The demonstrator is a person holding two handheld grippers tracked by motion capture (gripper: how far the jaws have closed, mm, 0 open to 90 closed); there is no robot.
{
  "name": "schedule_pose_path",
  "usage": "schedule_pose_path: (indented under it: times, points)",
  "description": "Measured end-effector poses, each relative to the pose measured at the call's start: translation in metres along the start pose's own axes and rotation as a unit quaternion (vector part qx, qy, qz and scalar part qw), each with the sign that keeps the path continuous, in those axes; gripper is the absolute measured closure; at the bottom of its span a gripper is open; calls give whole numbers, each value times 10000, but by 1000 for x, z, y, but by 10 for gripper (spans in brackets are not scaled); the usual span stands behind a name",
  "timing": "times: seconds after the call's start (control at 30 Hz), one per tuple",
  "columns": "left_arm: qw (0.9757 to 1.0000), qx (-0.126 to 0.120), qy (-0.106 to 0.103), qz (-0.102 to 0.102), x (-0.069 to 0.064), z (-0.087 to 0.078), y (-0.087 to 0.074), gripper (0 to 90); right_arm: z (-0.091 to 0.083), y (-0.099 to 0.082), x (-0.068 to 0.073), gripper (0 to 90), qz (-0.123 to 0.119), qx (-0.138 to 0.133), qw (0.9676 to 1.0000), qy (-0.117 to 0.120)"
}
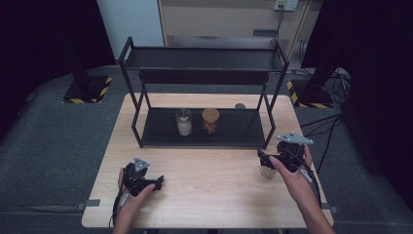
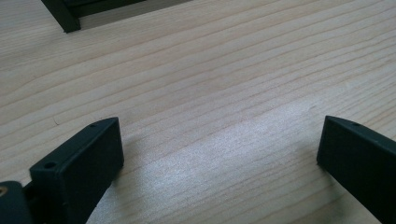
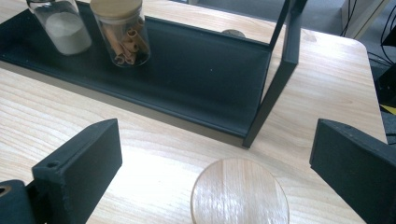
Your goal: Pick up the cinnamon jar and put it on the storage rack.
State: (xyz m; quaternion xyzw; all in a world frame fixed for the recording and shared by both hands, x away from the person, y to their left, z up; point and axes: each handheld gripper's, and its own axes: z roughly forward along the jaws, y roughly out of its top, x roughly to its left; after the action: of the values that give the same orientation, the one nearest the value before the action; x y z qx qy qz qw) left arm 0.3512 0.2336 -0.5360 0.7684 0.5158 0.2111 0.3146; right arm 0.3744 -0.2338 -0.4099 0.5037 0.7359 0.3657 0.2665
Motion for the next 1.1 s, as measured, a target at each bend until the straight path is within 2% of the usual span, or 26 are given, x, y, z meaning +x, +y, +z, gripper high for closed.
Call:
schedule_pose_path:
  times: [0.43,1.1]
  points:
    - [10000,1,0,0,0,0,0,0,-8,-18,-7,21,199,-24,9998,-13]
    - [10000,1,11,-9,0,0,0,0,-14,-42,-14,21,338,14,9994,-2]
